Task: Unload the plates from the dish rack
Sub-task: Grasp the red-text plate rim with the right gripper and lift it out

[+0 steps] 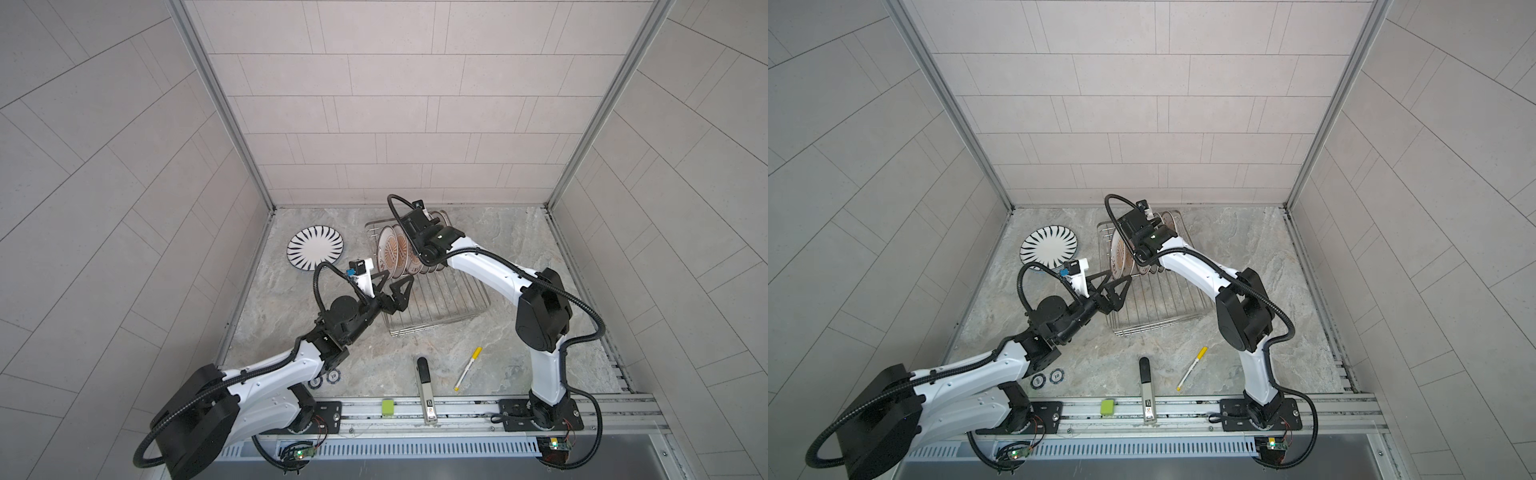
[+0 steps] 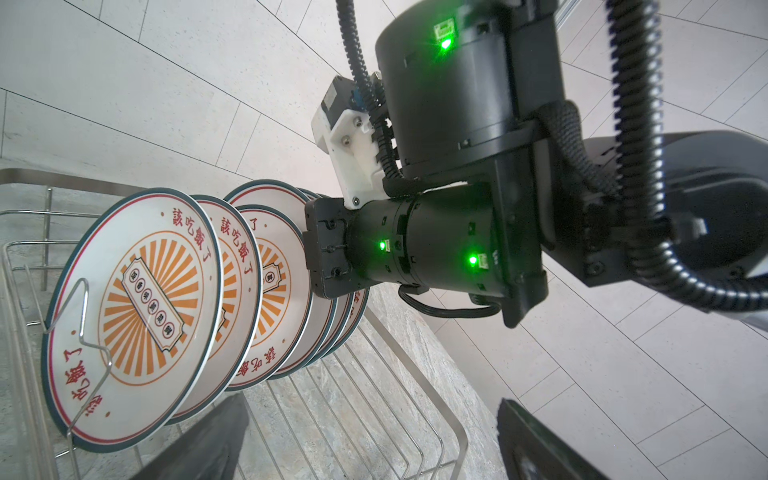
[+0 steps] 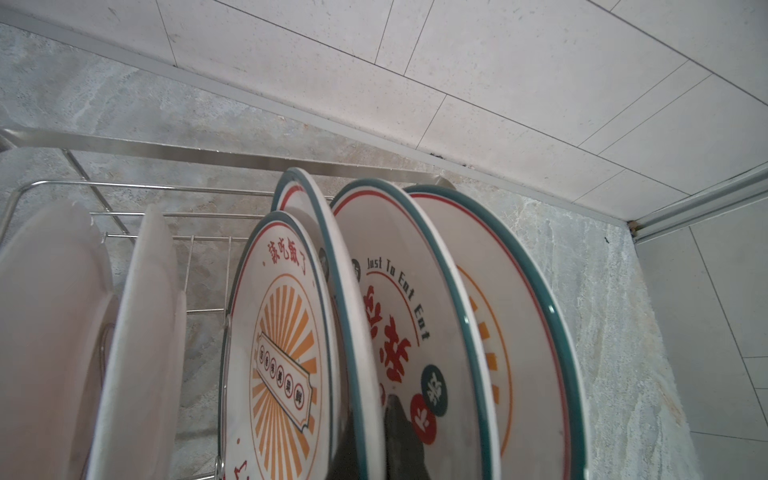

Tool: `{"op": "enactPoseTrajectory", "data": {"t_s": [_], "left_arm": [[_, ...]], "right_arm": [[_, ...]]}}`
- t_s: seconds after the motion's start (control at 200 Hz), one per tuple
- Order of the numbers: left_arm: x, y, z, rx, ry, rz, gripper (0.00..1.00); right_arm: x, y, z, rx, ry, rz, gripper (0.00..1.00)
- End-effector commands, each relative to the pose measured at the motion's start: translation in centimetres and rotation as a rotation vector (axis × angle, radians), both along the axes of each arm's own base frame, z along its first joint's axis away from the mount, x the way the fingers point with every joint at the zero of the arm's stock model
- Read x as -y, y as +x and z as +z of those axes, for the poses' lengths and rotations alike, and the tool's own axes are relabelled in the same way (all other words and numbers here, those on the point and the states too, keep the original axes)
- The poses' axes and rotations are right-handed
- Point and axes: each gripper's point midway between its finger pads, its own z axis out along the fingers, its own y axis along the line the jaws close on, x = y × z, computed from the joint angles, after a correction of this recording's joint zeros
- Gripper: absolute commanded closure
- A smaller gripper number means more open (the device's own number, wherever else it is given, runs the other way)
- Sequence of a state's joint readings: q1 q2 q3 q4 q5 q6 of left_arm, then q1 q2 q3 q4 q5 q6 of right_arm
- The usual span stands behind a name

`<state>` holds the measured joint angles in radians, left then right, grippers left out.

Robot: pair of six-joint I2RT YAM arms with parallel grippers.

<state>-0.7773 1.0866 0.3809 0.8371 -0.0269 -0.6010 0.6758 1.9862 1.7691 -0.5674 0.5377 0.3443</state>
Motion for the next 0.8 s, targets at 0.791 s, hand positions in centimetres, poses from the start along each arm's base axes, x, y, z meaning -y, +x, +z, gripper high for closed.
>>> {"op": "enactPoseTrajectory", "data": {"t_s": [0.791], "left_arm": [[-1.7,0.0,0.4,0.032,-0.019,0.074,0.01]], "right_arm": [[2.4,-4.9,11.0,0.222,-0.039,-0.049,0.94]]}}
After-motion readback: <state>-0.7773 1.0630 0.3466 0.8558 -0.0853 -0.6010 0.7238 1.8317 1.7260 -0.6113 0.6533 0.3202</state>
